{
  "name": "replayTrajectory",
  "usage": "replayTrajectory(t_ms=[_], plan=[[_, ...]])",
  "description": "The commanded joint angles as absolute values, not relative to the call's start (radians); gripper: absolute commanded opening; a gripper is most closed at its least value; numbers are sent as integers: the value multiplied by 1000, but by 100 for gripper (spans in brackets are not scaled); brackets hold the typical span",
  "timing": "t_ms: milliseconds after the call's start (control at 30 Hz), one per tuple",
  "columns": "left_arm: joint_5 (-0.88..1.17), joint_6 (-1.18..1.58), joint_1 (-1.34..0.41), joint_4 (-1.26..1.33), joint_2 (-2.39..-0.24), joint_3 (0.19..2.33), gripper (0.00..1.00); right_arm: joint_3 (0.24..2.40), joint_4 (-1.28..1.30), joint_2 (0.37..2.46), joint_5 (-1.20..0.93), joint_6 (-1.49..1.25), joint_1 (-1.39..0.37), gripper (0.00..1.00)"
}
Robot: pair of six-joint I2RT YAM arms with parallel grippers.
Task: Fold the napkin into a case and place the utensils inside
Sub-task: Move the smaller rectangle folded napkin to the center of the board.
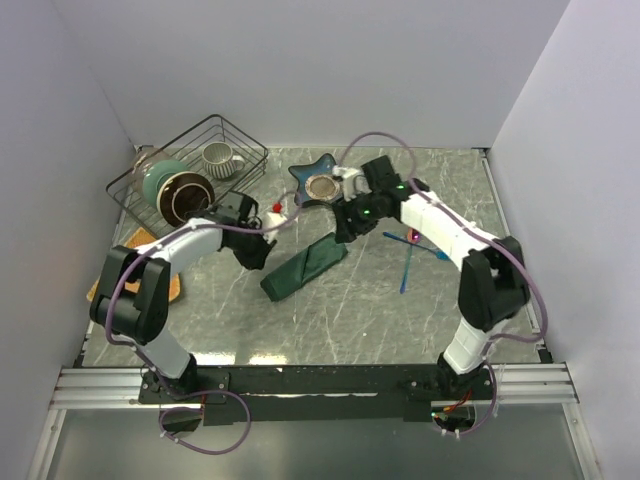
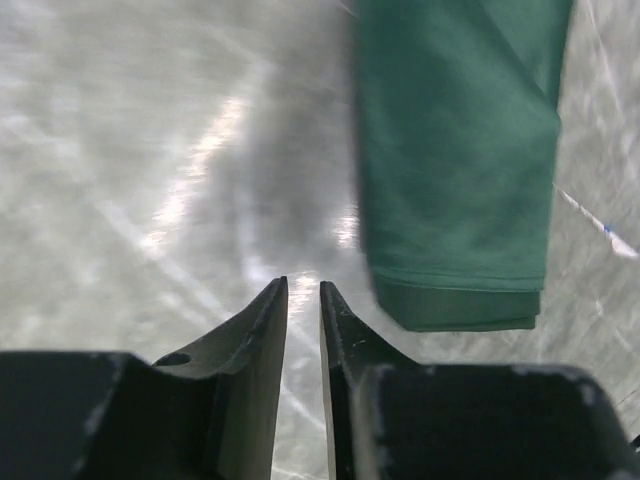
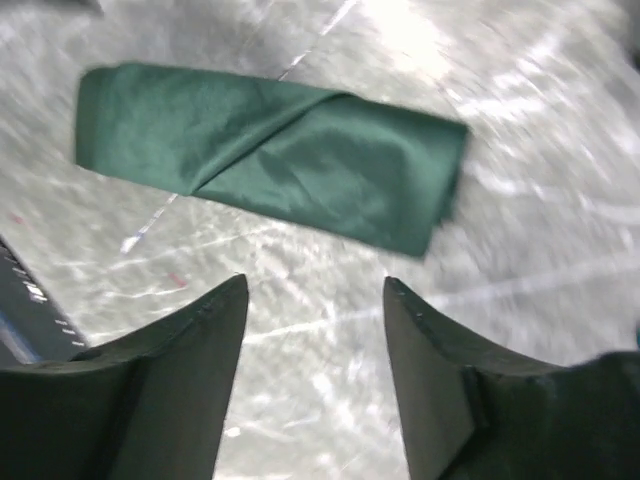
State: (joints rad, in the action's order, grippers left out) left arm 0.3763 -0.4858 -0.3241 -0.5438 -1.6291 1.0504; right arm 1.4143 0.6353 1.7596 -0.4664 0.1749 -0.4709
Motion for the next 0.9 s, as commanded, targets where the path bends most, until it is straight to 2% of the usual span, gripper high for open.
replayTrajectory(t_ms=[0, 133, 233, 433, 567, 667, 700, 767, 867], plan=[[261, -560, -400, -522, -1647, 1026, 24, 1326, 654, 1677, -439, 6, -374, 57], [288, -569, -515, -541, -1664, 1005, 19, 1257, 684, 1680, -348, -29, -325, 47], [322, -523, -647, -545, -1667, 997, 18, 1217, 677, 1695, -315, -48, -302, 43], [376, -353, -845, -502, -1698, 1047, 19, 1192, 631, 1750, -317, -55, -302, 43], [371, -296, -809, -508, -1677, 1089, 20, 1213, 595, 1798, -344, -57, -311, 43], [447, -272, -694, -517, -1616, 1094, 27, 1253, 577, 1841, -356, -58, -342, 43], [477, -275, -657, -526, -1597, 1098, 36, 1264, 575, 1851, -365, -60, -350, 43], [524, -276, -545, -531, -1530, 1104, 44, 1288, 563, 1858, -380, -63, -364, 45], [587, -261, -422, -512, -1429, 1130, 65, 1330, 575, 1810, -390, -35, -357, 50]])
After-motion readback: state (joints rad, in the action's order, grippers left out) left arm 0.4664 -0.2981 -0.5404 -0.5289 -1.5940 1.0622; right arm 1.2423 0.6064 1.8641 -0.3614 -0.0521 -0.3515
